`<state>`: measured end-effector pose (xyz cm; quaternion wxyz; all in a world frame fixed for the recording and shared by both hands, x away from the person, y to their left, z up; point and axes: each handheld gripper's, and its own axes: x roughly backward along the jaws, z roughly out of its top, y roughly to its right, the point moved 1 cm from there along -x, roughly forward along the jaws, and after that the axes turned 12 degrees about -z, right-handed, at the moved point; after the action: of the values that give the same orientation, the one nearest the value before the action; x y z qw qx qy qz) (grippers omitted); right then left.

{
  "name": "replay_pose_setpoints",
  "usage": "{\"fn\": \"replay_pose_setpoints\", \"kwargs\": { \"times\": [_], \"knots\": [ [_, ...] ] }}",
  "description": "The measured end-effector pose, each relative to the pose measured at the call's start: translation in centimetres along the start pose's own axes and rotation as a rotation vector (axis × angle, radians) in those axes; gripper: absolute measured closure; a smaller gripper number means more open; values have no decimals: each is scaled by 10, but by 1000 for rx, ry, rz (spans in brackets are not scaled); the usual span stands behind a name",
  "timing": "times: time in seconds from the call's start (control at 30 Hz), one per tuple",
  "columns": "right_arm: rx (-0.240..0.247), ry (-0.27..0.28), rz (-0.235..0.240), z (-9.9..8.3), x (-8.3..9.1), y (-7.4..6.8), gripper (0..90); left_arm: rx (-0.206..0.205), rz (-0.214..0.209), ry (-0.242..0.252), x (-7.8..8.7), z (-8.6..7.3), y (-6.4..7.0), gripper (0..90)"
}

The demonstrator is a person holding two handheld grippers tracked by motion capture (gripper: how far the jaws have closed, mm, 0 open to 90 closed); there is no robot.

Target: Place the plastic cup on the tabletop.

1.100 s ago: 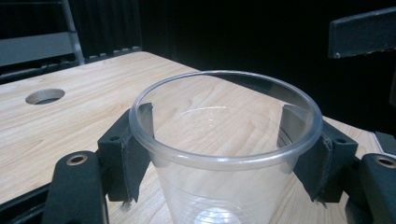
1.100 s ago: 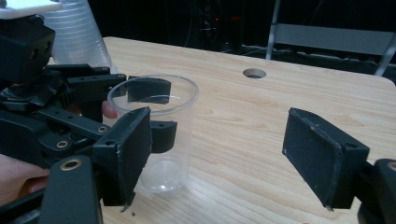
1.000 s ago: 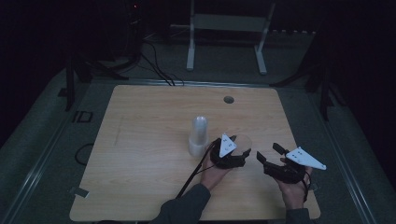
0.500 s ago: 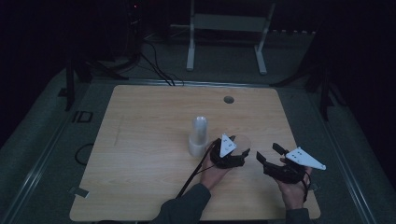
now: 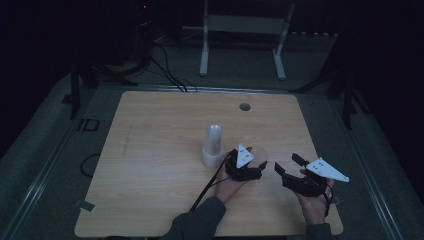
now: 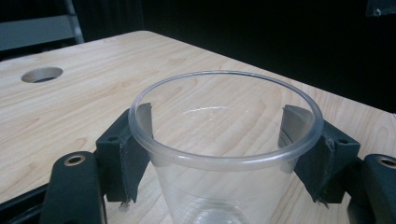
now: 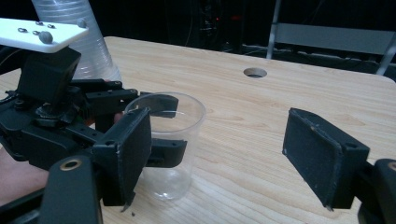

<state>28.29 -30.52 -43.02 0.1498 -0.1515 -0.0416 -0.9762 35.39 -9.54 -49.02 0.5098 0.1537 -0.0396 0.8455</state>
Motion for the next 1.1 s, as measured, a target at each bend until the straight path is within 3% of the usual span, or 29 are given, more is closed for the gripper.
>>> {"fn": "replay_pose_setpoints", "kwargs": {
  "times": [0.2, 0.53, 1.1],
  "knots": [
    [-1, 0, 1, 0, 0, 0, 237, 8, -4, 1, 1, -1, -1, 260],
    [-1, 0, 0, -1, -1, 0, 237, 33, -11, -21, 5, -4, -2, 173],
    [3, -1, -3, -1, -1, 0, 237, 27, -56, -62, 21, -13, 5, 141]
  ]
}}
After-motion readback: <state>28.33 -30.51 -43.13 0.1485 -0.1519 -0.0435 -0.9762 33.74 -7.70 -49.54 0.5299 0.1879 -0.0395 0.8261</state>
